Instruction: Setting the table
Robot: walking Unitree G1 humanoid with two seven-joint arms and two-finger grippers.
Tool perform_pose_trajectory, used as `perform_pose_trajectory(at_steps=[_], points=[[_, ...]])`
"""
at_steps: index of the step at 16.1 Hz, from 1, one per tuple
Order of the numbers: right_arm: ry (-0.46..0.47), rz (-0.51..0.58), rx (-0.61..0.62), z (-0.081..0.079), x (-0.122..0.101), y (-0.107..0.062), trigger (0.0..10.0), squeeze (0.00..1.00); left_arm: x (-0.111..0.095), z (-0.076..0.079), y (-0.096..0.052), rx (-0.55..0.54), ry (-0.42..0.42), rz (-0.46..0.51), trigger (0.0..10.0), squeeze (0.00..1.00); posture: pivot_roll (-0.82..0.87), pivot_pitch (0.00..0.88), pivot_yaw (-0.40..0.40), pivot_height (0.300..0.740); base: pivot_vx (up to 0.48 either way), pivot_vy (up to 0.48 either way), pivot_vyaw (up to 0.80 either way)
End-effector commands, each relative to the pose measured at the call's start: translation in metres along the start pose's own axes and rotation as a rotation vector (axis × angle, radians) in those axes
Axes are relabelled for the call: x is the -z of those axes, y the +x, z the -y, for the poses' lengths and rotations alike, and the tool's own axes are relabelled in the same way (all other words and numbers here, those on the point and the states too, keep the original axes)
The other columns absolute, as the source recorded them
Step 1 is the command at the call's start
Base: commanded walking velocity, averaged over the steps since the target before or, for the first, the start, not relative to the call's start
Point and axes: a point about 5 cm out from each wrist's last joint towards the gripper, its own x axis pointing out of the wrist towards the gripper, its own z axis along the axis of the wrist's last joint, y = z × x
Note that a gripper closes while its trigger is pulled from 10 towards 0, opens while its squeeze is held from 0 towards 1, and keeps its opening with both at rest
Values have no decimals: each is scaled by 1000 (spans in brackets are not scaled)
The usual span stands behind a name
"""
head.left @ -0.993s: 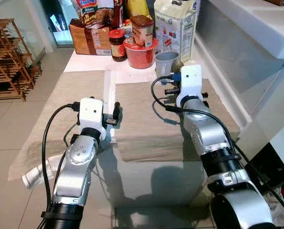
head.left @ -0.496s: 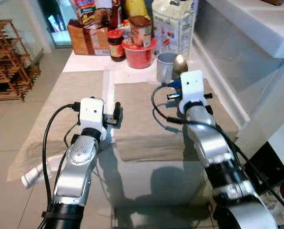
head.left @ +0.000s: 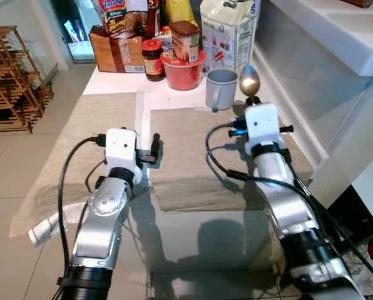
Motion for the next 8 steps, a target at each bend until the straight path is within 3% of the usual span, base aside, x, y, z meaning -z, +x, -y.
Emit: perform_pose_trajectory(at_steps=[1, 5, 8], points=[[-8, 46, 4, 2, -6, -2, 0, 0, -4, -5, 1, -10, -7, 6, 10000, 0, -36, 0, 58, 740, 0, 0, 0], [-76, 87, 4, 11, 5, -22, 0, 0, -10, -5, -4, 9, -26, 52, 10000, 0, -38, 0, 52, 740, 0, 0, 0], [-94, 51, -18, 11, 19, -35, 0, 0, -2, -8, -7, -4, -38, 22, 10000, 0, -41, 0, 51, 740, 0, 0, 0]])
